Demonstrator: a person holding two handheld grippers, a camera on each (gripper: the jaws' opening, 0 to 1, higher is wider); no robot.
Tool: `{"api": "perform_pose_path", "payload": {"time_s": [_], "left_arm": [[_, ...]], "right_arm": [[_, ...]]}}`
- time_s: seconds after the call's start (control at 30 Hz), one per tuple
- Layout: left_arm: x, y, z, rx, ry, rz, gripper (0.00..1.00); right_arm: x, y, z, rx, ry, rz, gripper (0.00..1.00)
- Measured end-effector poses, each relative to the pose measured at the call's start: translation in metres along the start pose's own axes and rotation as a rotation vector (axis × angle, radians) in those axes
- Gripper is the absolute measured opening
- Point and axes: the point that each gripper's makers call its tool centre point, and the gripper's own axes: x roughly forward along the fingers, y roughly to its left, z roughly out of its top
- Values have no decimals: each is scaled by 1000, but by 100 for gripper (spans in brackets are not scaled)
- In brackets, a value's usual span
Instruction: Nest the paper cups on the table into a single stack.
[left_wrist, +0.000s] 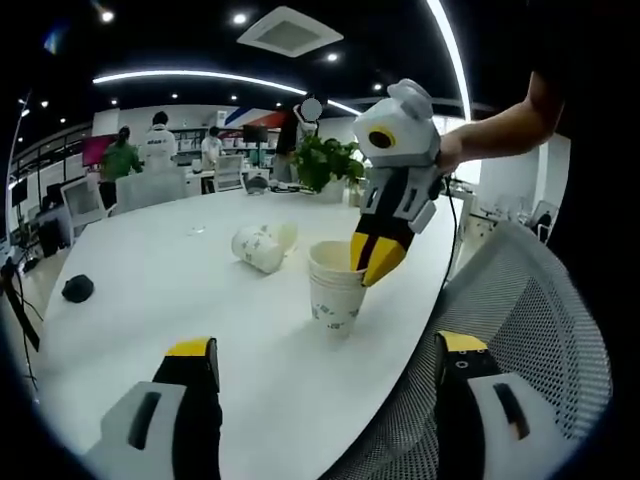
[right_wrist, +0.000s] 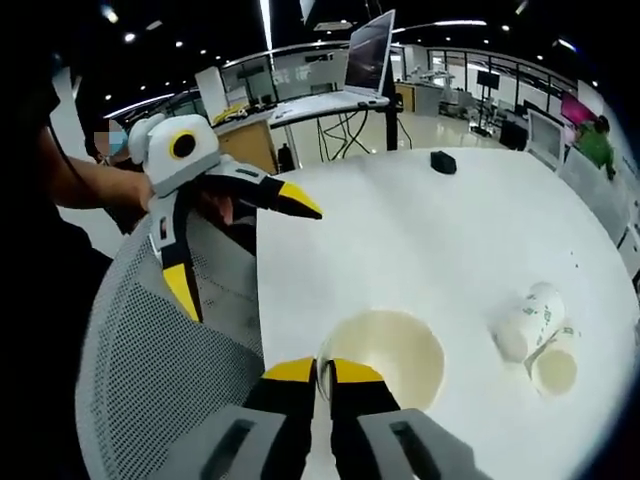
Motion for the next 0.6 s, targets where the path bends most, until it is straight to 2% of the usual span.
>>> {"api": "perform_pose_path", "payload": {"time_s": [0.27,0.6], "left_arm": [[0,-2,0,3,1,-7,89],[0,-2,1,6,-1,-11,89]], "right_arm": [[-8,2,4,-18,-16,-8,9],[-35,-6,14,-26,-71,-54,10]]}}
